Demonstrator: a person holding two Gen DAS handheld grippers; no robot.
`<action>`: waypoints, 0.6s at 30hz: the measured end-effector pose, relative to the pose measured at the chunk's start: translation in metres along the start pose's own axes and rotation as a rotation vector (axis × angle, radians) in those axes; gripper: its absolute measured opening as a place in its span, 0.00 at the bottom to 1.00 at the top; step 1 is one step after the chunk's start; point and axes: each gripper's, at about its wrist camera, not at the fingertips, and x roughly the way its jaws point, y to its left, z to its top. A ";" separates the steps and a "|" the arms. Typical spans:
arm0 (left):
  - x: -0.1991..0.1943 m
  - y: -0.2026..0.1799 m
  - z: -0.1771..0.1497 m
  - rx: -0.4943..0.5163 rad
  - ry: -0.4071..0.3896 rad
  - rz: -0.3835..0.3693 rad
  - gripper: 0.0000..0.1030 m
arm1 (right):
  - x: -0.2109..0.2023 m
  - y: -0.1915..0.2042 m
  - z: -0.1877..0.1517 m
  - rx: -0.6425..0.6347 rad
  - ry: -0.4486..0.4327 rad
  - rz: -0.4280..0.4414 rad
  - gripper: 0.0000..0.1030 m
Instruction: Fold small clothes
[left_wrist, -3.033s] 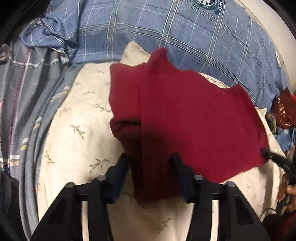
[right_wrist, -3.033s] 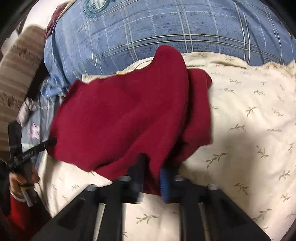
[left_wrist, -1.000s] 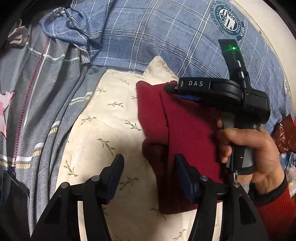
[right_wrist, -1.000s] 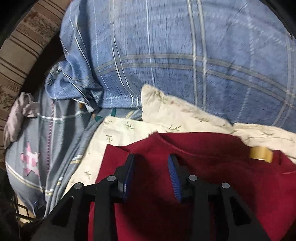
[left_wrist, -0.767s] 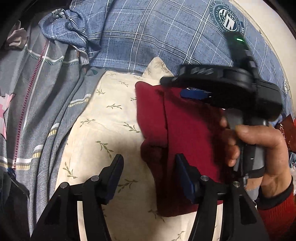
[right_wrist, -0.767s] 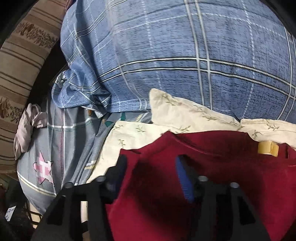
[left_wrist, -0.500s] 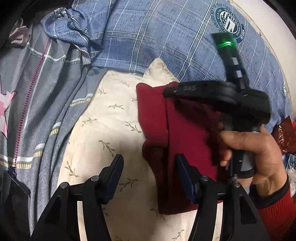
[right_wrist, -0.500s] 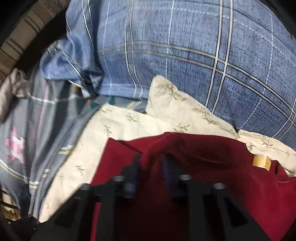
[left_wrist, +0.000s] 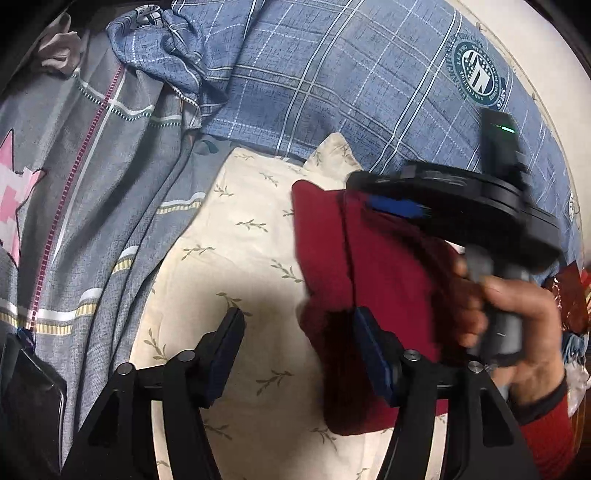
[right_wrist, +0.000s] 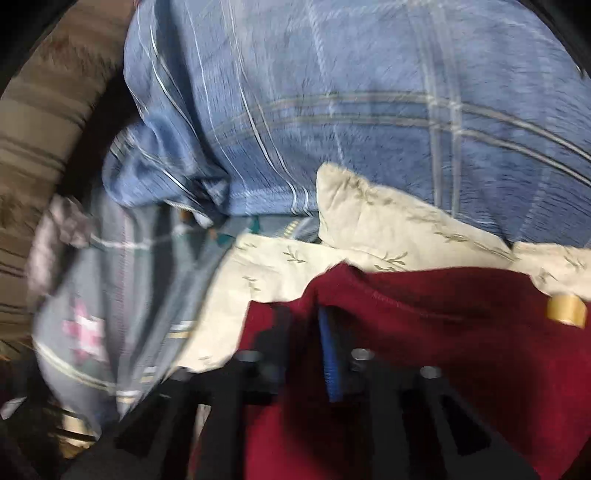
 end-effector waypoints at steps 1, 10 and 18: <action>0.000 0.000 0.000 0.000 -0.003 -0.001 0.64 | -0.010 0.000 -0.001 -0.010 -0.016 0.002 0.47; 0.010 -0.007 0.000 0.016 0.000 0.033 0.66 | -0.007 -0.015 -0.016 -0.084 -0.020 -0.179 0.41; 0.015 -0.011 0.001 0.026 0.003 0.043 0.67 | -0.015 -0.013 -0.015 -0.090 -0.047 -0.173 0.43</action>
